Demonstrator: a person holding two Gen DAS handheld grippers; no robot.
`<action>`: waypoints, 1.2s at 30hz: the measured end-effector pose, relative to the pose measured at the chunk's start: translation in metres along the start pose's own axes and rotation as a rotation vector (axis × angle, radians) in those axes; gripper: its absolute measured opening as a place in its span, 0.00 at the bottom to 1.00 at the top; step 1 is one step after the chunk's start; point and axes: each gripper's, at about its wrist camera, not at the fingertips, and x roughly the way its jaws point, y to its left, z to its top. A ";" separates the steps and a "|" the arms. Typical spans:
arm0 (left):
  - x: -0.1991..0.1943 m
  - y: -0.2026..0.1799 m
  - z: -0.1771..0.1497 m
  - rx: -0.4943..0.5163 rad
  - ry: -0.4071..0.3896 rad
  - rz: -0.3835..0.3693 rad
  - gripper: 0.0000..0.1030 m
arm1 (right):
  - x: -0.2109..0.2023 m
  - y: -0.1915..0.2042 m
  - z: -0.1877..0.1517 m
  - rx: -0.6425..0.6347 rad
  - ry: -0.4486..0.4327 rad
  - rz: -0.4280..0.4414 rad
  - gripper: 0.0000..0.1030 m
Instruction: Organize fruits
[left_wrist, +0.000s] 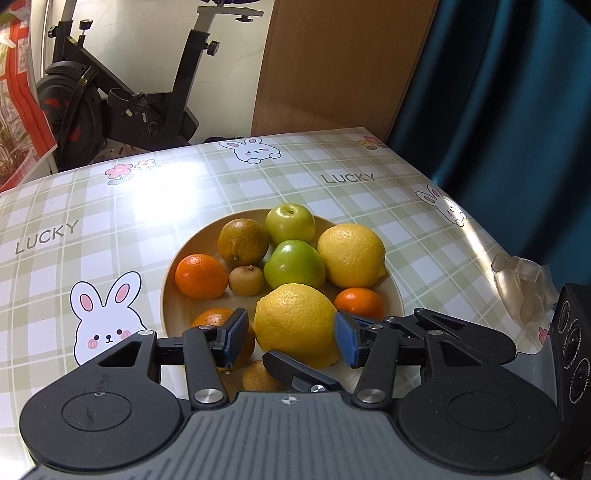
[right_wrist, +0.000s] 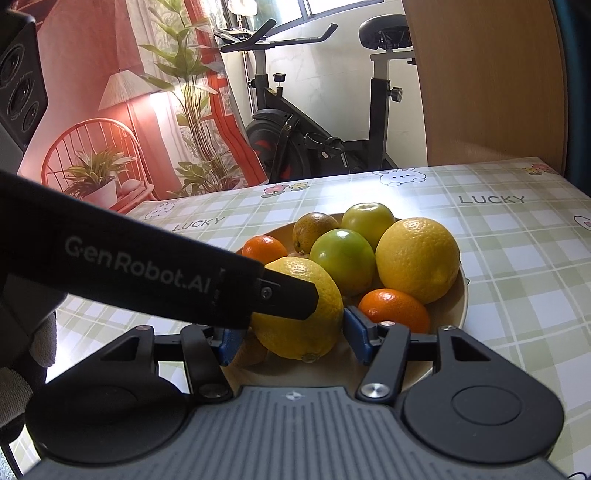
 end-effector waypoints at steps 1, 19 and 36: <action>-0.003 0.001 0.000 -0.006 -0.005 -0.002 0.53 | 0.000 0.000 0.000 0.000 0.001 -0.001 0.58; -0.069 0.018 -0.018 -0.147 -0.140 0.034 0.67 | -0.021 0.008 0.007 -0.034 -0.018 -0.033 0.62; -0.175 0.009 -0.032 -0.168 -0.302 0.158 0.89 | -0.093 0.032 0.036 -0.020 -0.057 0.026 0.98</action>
